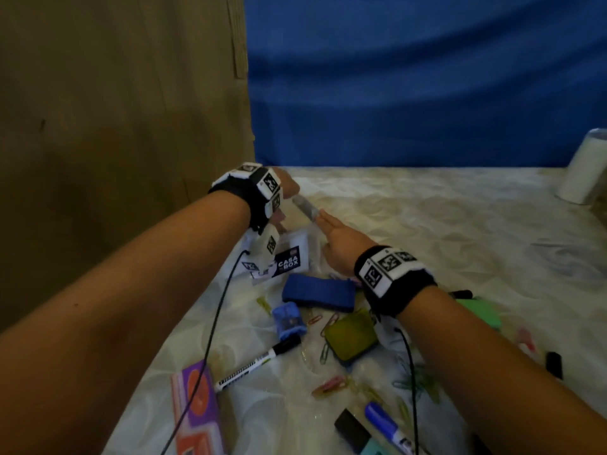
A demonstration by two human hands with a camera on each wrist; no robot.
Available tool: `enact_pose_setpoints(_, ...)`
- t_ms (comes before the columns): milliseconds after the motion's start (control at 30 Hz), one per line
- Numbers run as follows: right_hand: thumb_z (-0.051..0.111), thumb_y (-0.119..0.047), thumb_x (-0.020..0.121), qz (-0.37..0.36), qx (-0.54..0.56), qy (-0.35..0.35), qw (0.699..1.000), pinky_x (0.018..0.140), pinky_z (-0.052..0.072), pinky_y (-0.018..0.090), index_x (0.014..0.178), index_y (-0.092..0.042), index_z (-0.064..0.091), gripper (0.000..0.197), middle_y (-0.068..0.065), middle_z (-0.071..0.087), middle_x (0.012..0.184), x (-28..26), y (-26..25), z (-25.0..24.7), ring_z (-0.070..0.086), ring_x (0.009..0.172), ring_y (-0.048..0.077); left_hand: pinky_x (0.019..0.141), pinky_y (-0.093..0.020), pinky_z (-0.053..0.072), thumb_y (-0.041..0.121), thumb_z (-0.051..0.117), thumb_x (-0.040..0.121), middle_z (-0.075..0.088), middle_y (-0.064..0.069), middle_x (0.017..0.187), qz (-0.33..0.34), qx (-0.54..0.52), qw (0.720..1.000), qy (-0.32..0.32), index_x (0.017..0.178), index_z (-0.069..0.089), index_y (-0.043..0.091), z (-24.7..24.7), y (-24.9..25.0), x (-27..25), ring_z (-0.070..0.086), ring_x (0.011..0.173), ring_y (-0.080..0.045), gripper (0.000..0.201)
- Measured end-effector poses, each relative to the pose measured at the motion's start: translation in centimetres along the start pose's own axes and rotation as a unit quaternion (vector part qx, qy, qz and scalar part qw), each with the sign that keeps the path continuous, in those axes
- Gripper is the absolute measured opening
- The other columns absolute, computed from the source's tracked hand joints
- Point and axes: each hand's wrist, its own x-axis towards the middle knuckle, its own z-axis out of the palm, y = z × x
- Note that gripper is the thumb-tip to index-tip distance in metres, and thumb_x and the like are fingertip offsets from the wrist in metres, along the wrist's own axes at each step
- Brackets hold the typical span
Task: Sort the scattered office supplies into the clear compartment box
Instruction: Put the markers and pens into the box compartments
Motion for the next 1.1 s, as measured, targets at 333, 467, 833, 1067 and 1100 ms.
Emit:
enact_pose_setpoints(333, 0.045, -0.025, 0.099, 0.018, 0.086, 0.029, 0.996, 0.110, 0.027, 0.026, 0.149, -0.013, 0.026, 0.055, 0.000, 0.015, 0.159, -8.7, -0.6, 1.7, 0.028, 0.142, 0.020, 0.075, -0.033, 0.050, 0.039, 0.045, 0.092, 0.065, -0.001, 0.100, 0.125, 0.134, 0.981, 0.057, 0.105, 0.058, 0.024, 1.9, -4.3, -14.5, 0.061, 0.089, -0.021, 0.024)
enact_pose_setpoints(467, 0.048, -0.023, 0.097, 0.015, 0.103, 0.075, 0.992, 0.085, 0.042, 0.025, 0.124, -0.016, 0.055, 0.030, 0.002, 0.054, 0.129, -13.4, -1.1, 2.5, 0.055, 0.111, 0.017, 0.073, -0.033, 0.049, 0.045, 0.042, 0.093, 0.065, 0.007, 0.103, 0.123, 0.150, 0.980, -0.047, 0.102, 0.057, 0.031, 5.0, -7.3, -18.0, 0.059, 0.087, -0.016, 0.023)
enact_pose_setpoints(833, 0.050, -0.027, 0.093, 0.079, -0.059, -0.104, 0.990, 0.069, 0.040, 0.032, 0.097, -0.013, 0.057, 0.016, 0.010, 0.062, 0.105, -20.7, -3.7, 6.7, 0.059, 0.097, 0.029, 0.088, -0.032, 0.047, 0.044, 0.046, 0.093, 0.059, -0.003, 0.123, 0.073, 0.366, 0.911, -0.175, 0.121, 0.054, 0.020, 10.5, -8.1, -16.7, 0.057, 0.110, -0.021, 0.038)
enact_pose_setpoints(1067, 0.046, -0.019, 0.096, 0.088, -0.156, -0.182, 0.967, 0.088, 0.047, 0.037, 0.124, -0.010, 0.052, 0.031, 0.010, 0.057, 0.125, -21.6, -5.2, 7.8, 0.057, 0.113, 0.029, 0.086, -0.032, 0.048, 0.033, 0.047, 0.093, 0.061, -0.005, 0.118, 0.072, 0.380, 0.908, -0.163, 0.112, 0.056, 0.017, 11.3, -8.0, -16.3, 0.060, 0.105, -0.022, 0.026)
enact_pose_setpoints(1100, 0.046, -0.019, 0.095, 0.086, -0.154, -0.174, 0.969, 0.090, 0.046, 0.038, 0.125, -0.011, 0.051, 0.031, 0.010, 0.056, 0.126, -21.7, -5.2, 7.8, 0.057, 0.114, 0.029, 0.086, -0.032, 0.048, 0.032, 0.046, 0.093, 0.061, -0.005, 0.118, 0.073, 0.380, 0.907, -0.165, 0.112, 0.056, 0.017, 11.3, -8.0, -16.3, 0.060, 0.106, -0.023, 0.026)
